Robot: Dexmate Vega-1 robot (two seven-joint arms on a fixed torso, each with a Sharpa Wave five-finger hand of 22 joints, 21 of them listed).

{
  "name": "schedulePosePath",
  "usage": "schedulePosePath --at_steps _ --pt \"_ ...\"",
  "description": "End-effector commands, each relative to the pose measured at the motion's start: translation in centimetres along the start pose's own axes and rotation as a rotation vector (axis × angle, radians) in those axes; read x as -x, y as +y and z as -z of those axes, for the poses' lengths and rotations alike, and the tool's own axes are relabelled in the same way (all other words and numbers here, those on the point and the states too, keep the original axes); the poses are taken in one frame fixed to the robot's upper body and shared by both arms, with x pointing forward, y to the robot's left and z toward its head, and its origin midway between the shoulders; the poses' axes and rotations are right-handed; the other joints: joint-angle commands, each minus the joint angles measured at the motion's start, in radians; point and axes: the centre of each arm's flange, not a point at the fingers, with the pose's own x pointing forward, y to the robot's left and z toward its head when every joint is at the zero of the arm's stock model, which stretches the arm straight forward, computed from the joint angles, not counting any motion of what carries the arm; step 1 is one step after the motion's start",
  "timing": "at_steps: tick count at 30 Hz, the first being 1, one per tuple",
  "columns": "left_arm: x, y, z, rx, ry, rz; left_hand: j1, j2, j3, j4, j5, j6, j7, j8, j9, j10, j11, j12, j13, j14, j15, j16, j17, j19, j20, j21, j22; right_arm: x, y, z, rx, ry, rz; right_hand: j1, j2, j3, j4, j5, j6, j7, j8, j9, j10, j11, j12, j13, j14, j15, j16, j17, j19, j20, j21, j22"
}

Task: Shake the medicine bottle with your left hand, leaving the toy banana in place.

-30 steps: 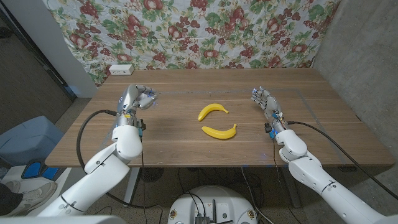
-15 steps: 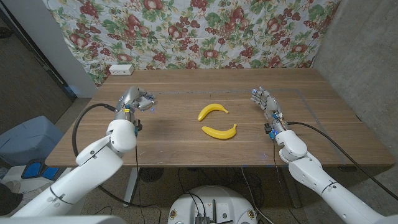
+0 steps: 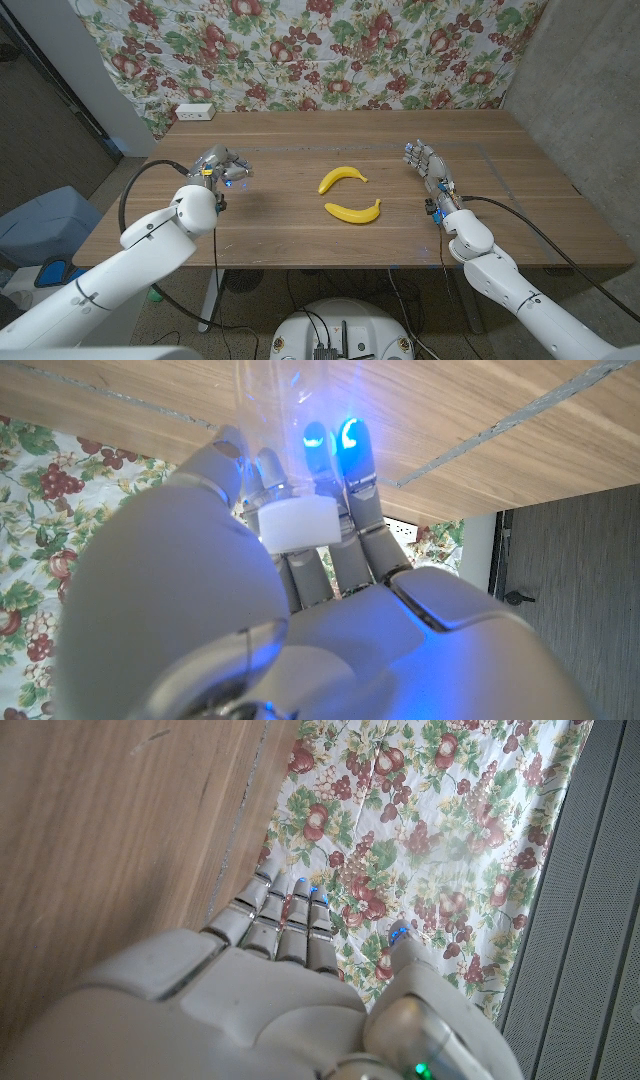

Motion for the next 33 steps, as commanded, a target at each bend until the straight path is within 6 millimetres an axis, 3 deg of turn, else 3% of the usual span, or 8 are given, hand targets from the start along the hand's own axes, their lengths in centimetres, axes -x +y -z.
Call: schedulePosePath --at_steps 1,33 --pt "-1.2 -0.8 0.7 -0.059 0.063 0.073 0.15 0.158 0.007 -0.004 0.0 -0.001 -0.002 -0.003 0.004 0.001 -0.004 0.0 0.0 0.232 -0.283 0.002 0.015 -0.001 -0.138 0.001 -0.001 0.0 0.1 0.1 -0.001 0.004 0.004 -0.012 0.0 0.002 -0.004 -0.004 -0.004 0.002 0.002 0.003 0.003 0.004 0.002 0.003 0.009 0.0 -0.002 0.002 0.005 0.003 -0.002 0.004" --pt "-3.9 -3.6 1.3 -0.199 0.152 0.152 0.147 0.161 0.01 -0.002 0.0 -0.01 -0.004 -0.006 0.005 -0.004 -0.003 -0.002 0.003 0.229 -0.283 -0.002 0.012 -0.006 -0.137 0.0 -0.001 -0.4 0.0 0.3 0.001 0.014 0.007 -0.014 -0.001 0.002 -0.003 -0.005 -0.005 0.002 0.002 0.002 0.003 0.003 0.002 0.003 0.009 0.0 -0.003 0.001 0.008 0.003 -0.01 0.004"
